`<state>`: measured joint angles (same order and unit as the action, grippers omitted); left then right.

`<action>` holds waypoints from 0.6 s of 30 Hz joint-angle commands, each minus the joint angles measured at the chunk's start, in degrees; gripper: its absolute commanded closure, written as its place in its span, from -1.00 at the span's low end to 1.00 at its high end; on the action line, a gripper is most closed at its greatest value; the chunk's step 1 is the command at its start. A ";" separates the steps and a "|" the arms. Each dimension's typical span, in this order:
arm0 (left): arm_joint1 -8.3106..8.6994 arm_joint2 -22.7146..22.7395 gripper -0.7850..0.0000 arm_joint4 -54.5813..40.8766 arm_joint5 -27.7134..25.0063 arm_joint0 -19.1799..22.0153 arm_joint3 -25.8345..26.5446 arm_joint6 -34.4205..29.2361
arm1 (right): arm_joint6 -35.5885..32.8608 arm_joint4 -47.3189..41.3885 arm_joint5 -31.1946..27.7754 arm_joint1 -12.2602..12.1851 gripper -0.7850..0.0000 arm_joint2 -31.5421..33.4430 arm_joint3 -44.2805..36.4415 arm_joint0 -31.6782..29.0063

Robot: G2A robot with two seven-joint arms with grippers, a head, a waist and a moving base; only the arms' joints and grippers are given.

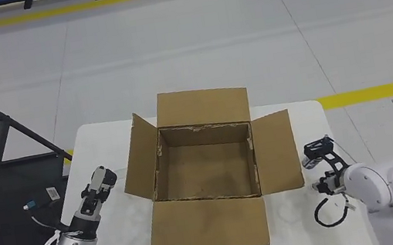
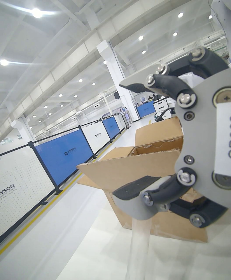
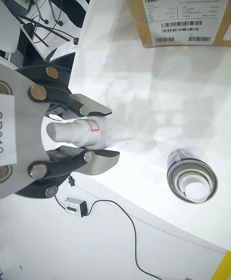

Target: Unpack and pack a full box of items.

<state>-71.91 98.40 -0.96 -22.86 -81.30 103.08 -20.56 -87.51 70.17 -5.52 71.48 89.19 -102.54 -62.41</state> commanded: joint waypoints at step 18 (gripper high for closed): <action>0.00 0.00 -1.00 0.00 0.00 0.00 0.00 0.00 | 6.01 -0.29 0.39 -0.77 0.36 -1.37 6.84 0.58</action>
<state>-71.91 98.40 -0.96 -22.86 -81.30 103.08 -20.56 -81.55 69.91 -5.19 70.75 87.87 -95.77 -61.86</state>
